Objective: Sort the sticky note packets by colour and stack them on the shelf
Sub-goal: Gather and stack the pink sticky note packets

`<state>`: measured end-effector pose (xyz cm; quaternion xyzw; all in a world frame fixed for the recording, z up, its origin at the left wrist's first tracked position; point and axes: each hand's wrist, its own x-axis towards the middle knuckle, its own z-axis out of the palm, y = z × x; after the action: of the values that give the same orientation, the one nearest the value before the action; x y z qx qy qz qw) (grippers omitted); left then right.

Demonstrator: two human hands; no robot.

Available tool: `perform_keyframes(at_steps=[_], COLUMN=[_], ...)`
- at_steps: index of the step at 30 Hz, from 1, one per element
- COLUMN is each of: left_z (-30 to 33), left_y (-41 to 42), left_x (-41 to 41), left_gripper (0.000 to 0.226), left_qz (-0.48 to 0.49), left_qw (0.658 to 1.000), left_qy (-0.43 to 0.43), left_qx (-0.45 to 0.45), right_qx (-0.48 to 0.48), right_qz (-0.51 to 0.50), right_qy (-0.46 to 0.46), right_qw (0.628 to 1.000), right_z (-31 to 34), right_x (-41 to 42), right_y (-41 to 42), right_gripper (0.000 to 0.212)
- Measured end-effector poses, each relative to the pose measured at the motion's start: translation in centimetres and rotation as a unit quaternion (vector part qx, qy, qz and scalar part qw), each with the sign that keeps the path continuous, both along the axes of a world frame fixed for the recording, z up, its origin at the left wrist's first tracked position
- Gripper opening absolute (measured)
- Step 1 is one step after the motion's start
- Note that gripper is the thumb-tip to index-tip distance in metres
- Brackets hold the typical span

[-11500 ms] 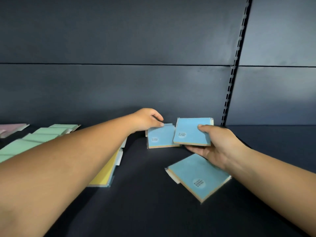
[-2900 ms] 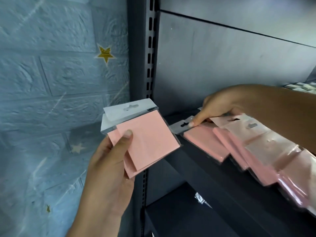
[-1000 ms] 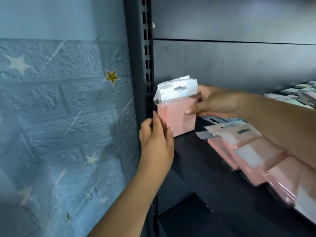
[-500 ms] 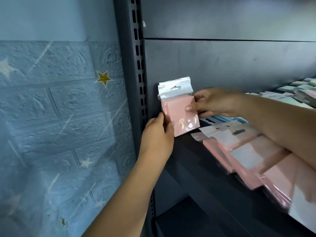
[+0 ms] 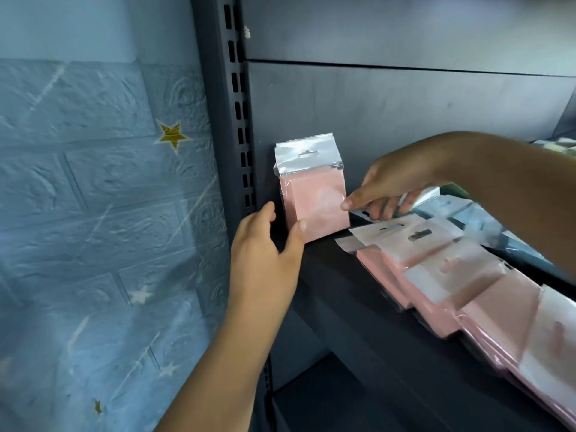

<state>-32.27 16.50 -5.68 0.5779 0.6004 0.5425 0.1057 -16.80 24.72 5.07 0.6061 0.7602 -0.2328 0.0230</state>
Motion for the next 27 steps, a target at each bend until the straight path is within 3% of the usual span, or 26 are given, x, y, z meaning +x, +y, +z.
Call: perform_keyframes(at_steps=[3, 8, 10, 13, 17, 22, 27], left_z=[0.1, 0.3, 0.2, -0.2, -1.4, -2.5, -0.1], left_y=[-2.3, -2.9, -3.3, -4.3, -5.9, -7.8, -6.5], left_x=[1.1, 2.5, 2.6, 2.2, 1.4, 1.0, 1.2], left_gripper=[0.044, 0.089, 0.092, 0.089, 0.081, 0.043, 0.053], left_qz=[-0.062, -0.175, -0.181, -0.185, -0.209, -0.163, -0.157], left_qw=[0.997, 0.958, 0.939, 0.930, 0.938, 0.986, 0.988], left_qy=[0.041, 0.222, 0.285, 0.307, 0.270, -0.044, 0.003], left_qx=[0.037, -0.055, -0.071, -0.085, -0.061, -0.007, -0.004], right_qx=[0.030, 0.057, 0.059, 0.067, 0.058, 0.011, 0.045], right_qz=[-0.032, -0.017, -0.012, -0.015, -0.029, -0.032, 0.016], right_qy=[-0.027, -0.060, -0.039, 0.013, 0.079, 0.164, 0.218], right_qw=[0.999, 0.996, 0.997, 0.998, 0.995, 0.986, 0.975], right_z=[0.3, -1.2, -2.4, -3.4, -3.5, -3.2, -2.7], right_x=[0.7, 2.3, 2.8, 3.4, 3.3, 2.4, 1.6], right_y=[-0.7, -4.1, -5.2, -5.7, -6.1, -6.1, -6.2], right_gripper=[0.040, 0.036, 0.037, 0.035, 0.035, 0.027, 0.037])
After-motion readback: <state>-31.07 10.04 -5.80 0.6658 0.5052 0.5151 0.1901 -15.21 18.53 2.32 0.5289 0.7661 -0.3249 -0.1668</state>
